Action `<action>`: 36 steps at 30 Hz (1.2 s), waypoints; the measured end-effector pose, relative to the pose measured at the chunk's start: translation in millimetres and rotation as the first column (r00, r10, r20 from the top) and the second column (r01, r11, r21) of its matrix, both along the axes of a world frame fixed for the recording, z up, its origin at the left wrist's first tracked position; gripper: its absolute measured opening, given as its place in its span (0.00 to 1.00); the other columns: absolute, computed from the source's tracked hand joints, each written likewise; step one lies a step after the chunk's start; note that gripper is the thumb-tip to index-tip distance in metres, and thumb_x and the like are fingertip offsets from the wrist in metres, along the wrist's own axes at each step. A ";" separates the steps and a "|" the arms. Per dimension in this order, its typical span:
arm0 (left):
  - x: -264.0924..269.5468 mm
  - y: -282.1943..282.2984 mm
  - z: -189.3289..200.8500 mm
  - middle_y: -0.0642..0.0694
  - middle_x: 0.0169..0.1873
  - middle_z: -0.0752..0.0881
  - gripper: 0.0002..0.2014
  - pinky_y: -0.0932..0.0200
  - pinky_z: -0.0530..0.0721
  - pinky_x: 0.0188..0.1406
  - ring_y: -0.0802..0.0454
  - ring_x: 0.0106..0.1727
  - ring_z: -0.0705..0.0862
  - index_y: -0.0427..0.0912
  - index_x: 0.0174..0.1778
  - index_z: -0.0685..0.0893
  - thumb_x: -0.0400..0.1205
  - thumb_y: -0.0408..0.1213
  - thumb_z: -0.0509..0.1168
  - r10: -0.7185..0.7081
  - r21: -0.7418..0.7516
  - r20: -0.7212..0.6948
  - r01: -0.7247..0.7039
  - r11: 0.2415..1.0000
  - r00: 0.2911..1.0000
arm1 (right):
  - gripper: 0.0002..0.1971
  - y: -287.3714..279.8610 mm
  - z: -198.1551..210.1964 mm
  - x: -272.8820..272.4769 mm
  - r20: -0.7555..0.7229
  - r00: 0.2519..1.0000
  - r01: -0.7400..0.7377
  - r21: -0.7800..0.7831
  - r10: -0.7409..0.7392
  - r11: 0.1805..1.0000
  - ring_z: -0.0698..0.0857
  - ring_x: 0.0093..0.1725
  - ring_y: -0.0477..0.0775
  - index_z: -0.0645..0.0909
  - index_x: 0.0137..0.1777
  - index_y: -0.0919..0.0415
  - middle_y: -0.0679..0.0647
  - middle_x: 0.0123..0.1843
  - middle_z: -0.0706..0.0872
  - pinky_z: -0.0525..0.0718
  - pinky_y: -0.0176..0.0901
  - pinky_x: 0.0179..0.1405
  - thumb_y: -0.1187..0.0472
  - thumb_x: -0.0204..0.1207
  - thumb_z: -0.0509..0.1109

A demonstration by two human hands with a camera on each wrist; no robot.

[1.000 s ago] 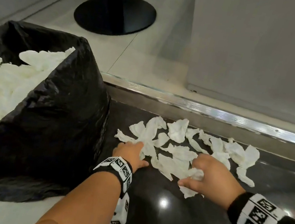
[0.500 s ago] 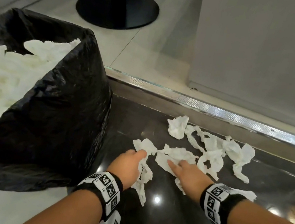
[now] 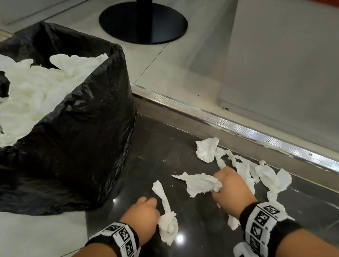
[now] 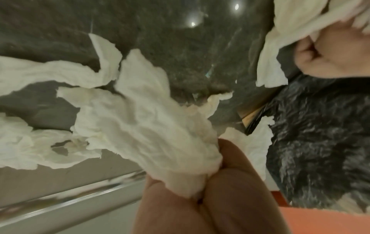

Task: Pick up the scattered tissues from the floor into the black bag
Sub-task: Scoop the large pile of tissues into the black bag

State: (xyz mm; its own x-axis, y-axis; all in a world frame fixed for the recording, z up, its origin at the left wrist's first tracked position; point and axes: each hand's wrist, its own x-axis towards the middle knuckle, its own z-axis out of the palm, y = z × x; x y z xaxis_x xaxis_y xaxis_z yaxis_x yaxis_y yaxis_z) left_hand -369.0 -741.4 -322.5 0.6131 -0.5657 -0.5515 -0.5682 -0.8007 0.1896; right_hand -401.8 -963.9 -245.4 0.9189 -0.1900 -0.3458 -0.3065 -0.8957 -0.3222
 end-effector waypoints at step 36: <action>267.2 117.2 262.8 0.38 0.62 0.81 0.33 0.49 0.80 0.53 0.36 0.61 0.81 0.41 0.67 0.71 0.72 0.57 0.70 0.256 -0.096 0.480 -0.240 0.966 0.839 | 0.23 33.6 188.1 42.5 0.484 0.781 0.333 0.214 -0.396 0.918 0.81 0.31 0.61 0.75 0.31 0.60 0.57 0.27 0.82 0.80 0.53 0.32 0.43 0.60 0.80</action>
